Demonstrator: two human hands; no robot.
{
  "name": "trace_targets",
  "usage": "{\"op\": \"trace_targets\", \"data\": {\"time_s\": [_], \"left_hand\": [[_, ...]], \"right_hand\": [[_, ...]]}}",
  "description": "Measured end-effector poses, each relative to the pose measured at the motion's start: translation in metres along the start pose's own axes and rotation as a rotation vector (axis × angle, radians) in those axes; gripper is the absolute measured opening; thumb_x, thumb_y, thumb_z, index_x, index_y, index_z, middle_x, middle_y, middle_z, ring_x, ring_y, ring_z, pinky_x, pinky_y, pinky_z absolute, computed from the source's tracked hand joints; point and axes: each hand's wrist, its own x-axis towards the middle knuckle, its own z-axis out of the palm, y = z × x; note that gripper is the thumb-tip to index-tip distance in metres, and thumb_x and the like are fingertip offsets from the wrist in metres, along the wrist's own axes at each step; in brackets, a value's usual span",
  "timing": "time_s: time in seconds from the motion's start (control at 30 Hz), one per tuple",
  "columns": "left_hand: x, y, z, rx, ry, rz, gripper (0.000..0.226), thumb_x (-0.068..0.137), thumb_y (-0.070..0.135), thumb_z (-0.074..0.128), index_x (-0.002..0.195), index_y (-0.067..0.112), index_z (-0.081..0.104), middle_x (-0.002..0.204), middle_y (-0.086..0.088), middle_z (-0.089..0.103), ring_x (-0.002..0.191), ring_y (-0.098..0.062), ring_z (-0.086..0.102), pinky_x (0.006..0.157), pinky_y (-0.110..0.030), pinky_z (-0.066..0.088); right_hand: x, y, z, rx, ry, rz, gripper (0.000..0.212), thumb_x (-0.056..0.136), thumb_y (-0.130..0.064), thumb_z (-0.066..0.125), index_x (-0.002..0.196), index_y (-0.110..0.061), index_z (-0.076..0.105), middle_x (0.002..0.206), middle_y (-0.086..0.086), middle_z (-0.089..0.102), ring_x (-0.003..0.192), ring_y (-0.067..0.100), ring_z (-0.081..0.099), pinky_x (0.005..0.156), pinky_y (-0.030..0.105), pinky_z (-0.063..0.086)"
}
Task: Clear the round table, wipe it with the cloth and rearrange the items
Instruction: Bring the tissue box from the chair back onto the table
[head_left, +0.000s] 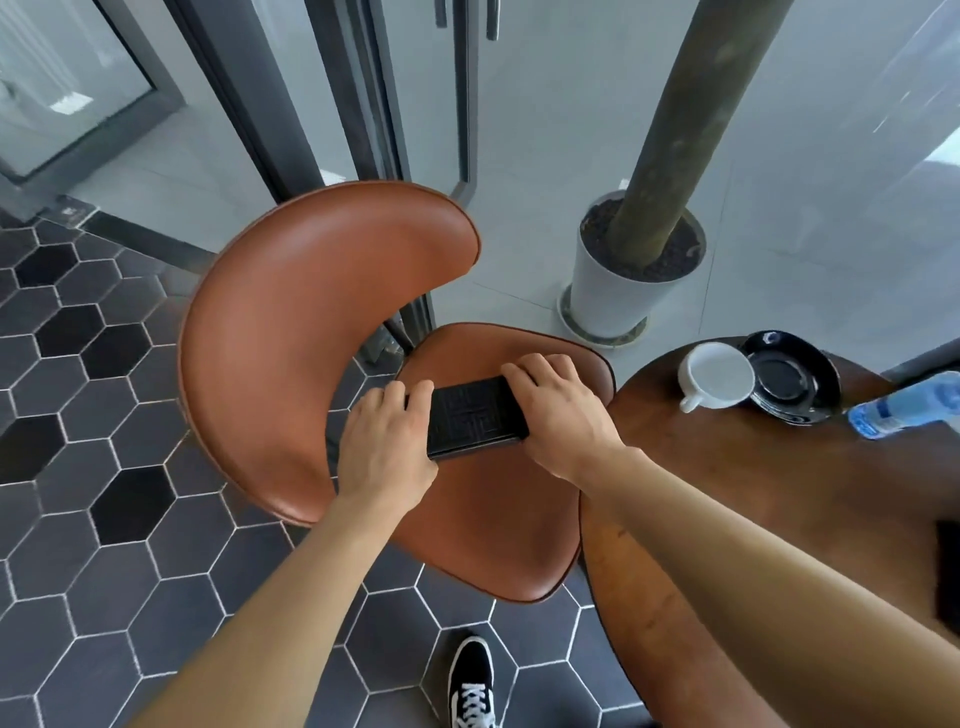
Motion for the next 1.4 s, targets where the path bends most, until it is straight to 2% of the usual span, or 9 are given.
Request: {"op": "trace_targets", "data": {"time_s": [0.13,0.27,0.53,0.67,0.83,0.93,1.1,1.2,1.4], "left_hand": [[-0.015,0.021,-0.037,0.008,0.031,0.085,0.095,0.056,0.026,0.094,0.139,0.010,0.050,0.109,-0.010,0.062,0.102,-0.035,0.059,0.094,-0.047,0.051],[-0.025,0.056,-0.066,0.016,0.025,0.196,0.093,0.058,0.028,0.093,0.139,0.009,0.051,0.110,-0.010,0.063,0.103,-0.033,0.059,0.097,-0.046,0.050],[-0.031,0.149,-0.091,0.013,0.002,0.445,0.093,0.058,0.034,0.092,0.139,0.012,0.053,0.111,-0.007,0.065,0.103,-0.029,0.061,0.096,-0.043,0.051],[-0.035,0.208,-0.095,0.025,0.014,0.525,0.094,0.059,0.035,0.092,0.140,0.010,0.052,0.115,-0.010,0.066,0.107,-0.030,0.062,0.102,-0.043,0.049],[-0.040,0.288,-0.090,0.025,0.017,0.569,0.092,0.058,0.037,0.092,0.138,0.011,0.054,0.107,-0.006,0.066,0.098,-0.026,0.062,0.096,-0.041,0.052],[-0.044,0.341,-0.081,0.008,0.012,0.569,0.090,0.056,0.038,0.092,0.134,0.011,0.055,0.107,-0.005,0.066,0.097,-0.026,0.062,0.092,-0.041,0.052],[-0.042,0.425,-0.057,-0.030,0.014,0.537,0.093,0.058,0.038,0.091,0.137,0.008,0.053,0.113,-0.007,0.066,0.105,-0.028,0.061,0.098,-0.042,0.050],[-0.035,0.461,-0.043,-0.046,0.001,0.511,0.093,0.057,0.035,0.092,0.136,0.008,0.053,0.113,-0.009,0.065,0.105,-0.029,0.061,0.096,-0.042,0.050],[-0.009,0.510,-0.023,-0.041,-0.035,0.500,0.094,0.071,0.039,0.082,0.149,0.010,0.036,0.121,-0.006,0.058,0.112,-0.025,0.054,0.104,-0.037,0.042]], "right_hand": [[-0.041,0.005,-0.034,0.016,0.040,0.053,0.072,0.080,-0.007,0.069,0.145,-0.017,0.039,0.137,0.000,0.043,0.124,0.029,0.037,0.078,0.045,0.057],[-0.089,0.019,-0.059,0.028,0.065,0.163,0.074,0.078,-0.011,0.073,0.144,-0.019,0.040,0.136,-0.002,0.044,0.125,0.028,0.038,0.077,0.045,0.058],[-0.188,0.072,-0.098,0.028,0.146,0.364,0.069,0.081,-0.018,0.072,0.143,-0.022,0.041,0.134,-0.006,0.047,0.125,0.026,0.039,0.085,0.043,0.057],[-0.229,0.113,-0.109,0.049,0.160,0.437,0.063,0.080,-0.014,0.069,0.137,-0.022,0.045,0.130,-0.005,0.048,0.124,0.026,0.038,0.085,0.045,0.057],[-0.278,0.176,-0.115,0.053,0.189,0.481,0.065,0.079,-0.018,0.072,0.137,-0.025,0.044,0.130,-0.008,0.048,0.123,0.025,0.038,0.079,0.044,0.058],[-0.305,0.223,-0.120,0.055,0.182,0.485,0.063,0.081,-0.018,0.073,0.137,-0.024,0.045,0.134,-0.007,0.048,0.126,0.025,0.037,0.080,0.045,0.059],[-0.331,0.307,-0.120,0.064,0.166,0.463,0.069,0.082,-0.016,0.072,0.144,-0.025,0.041,0.139,-0.005,0.046,0.131,0.026,0.037,0.092,0.045,0.055],[-0.336,0.346,-0.119,0.066,0.143,0.449,0.069,0.081,-0.012,0.071,0.143,-0.021,0.044,0.141,-0.003,0.046,0.129,0.028,0.039,0.094,0.042,0.052],[-0.333,0.406,-0.112,0.095,0.113,0.453,0.070,0.081,-0.015,0.070,0.144,-0.024,0.042,0.140,-0.004,0.045,0.126,0.029,0.040,0.095,0.043,0.051]]}}
